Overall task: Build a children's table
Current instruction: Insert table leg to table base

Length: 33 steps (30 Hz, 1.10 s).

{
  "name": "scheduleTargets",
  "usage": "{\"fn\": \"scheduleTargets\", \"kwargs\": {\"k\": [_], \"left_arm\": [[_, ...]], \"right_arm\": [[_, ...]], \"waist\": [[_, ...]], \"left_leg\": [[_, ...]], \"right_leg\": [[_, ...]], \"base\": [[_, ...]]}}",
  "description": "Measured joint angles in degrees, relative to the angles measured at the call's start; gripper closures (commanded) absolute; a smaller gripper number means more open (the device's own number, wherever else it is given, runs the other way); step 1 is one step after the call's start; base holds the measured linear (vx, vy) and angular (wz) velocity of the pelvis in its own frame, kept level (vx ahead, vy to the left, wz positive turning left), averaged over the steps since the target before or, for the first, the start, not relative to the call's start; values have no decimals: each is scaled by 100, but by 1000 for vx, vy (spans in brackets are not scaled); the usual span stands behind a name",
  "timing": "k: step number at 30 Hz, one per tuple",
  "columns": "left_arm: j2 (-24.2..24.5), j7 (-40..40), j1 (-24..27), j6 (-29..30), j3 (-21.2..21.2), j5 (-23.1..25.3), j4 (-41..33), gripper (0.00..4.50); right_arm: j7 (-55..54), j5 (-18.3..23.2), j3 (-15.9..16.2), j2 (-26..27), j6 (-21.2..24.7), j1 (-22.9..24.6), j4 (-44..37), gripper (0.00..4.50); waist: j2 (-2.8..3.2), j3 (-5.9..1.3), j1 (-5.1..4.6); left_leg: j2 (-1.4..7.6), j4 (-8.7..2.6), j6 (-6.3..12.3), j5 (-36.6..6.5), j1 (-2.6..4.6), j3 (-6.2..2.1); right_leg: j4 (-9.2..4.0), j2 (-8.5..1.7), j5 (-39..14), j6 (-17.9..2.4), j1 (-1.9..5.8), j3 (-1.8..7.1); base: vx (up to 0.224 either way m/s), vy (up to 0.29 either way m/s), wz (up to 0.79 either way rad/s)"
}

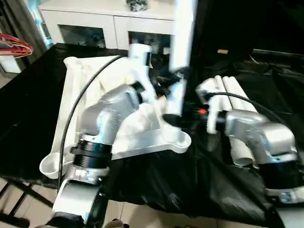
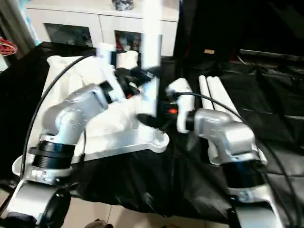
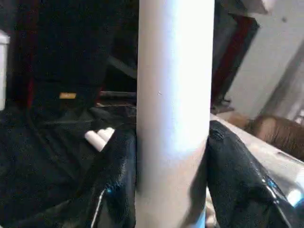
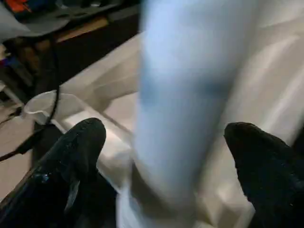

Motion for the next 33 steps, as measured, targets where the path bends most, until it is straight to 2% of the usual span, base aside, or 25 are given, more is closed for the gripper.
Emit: {"fn": "scheduleTargets", "kwargs": {"k": [15,24,27,33], "left_arm": [[186,-134,183,-148,-197,214,-6,271],[150,-183,182,-188,-194,202,-6,271],[108,-183,181,-187,-179,144,-14,271],[85,-184,181,-179,-137,81,-20,271]], "right_arm": [[51,49,-2,-51,7,1,3,0],[35,55,-2,-91,167,1,36,0],[-7,66,-3,-57,201,1,136,40],[-45,102,-12,-20,213,1,182,82]], "waist": [[0,0,-5],[0,0,-6],[2,0,-6],[4,1,-8]], "left_leg": [[0,0,-2,1,1,0],[0,1,-2,1,2,0],[0,1,-3,1,2,0],[0,1,-3,2,2,0]], "right_leg": [[1,0,0,0,1,0],[2,0,0,0,1,1],[2,0,0,0,1,1],[4,0,0,0,1,1]], "base": [[0,0,0],[0,0,0],[0,0,0],[0,0,0]]}}
